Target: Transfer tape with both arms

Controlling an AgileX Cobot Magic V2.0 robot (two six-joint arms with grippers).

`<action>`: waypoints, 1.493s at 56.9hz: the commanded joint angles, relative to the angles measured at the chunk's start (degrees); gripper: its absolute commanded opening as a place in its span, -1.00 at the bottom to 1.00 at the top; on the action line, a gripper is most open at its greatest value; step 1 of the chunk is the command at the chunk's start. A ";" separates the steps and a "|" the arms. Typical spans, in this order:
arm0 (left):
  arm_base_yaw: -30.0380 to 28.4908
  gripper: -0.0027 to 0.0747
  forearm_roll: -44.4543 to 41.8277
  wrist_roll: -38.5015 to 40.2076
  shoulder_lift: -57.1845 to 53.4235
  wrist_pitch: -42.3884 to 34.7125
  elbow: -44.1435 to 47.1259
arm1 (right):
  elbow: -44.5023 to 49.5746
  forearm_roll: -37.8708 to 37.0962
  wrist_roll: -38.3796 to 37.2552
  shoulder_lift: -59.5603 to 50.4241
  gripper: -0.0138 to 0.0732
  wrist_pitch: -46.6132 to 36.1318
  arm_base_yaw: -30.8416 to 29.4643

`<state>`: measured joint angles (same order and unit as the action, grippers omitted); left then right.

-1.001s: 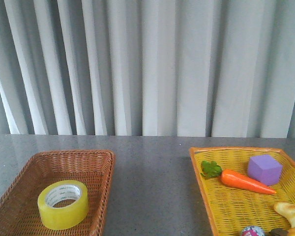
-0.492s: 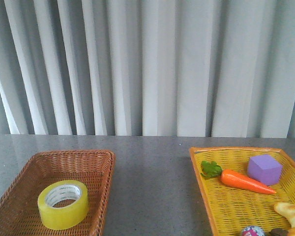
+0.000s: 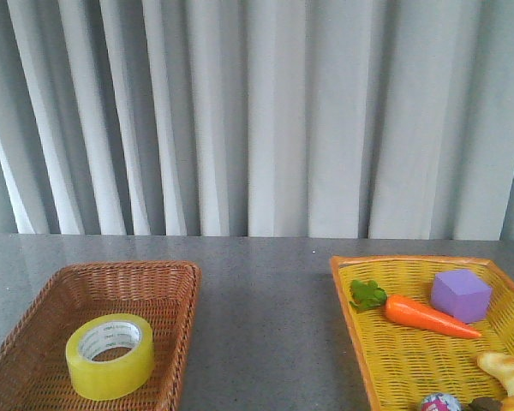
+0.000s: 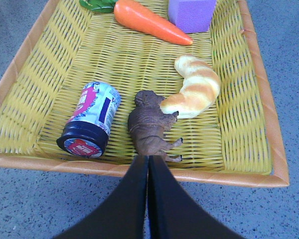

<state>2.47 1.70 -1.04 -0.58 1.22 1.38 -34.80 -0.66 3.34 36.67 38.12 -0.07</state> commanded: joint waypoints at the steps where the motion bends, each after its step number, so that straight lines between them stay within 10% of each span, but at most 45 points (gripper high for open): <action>1: -0.01 -0.95 0.59 0.45 -0.89 -4.42 -0.52 | -1.54 -0.44 0.17 -0.11 -0.70 -3.69 -0.23; 16: -0.01 -0.95 0.59 0.45 -0.89 -4.42 -0.52 | 5.87 -2.30 0.22 -9.83 -0.70 -9.24 -0.14; 38: -0.01 -0.95 0.59 0.45 -0.89 -4.42 -0.52 | 36.43 -0.14 0.22 -32.81 -0.70 -40.78 -0.14; 85: -0.01 -0.95 0.59 0.45 -0.88 -4.42 -0.52 | 36.51 -0.45 0.22 -37.96 -0.70 -37.10 -0.14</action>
<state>2.47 1.70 -1.04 -0.58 1.09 1.38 1.51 -1.02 3.34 -0.61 5.19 -0.07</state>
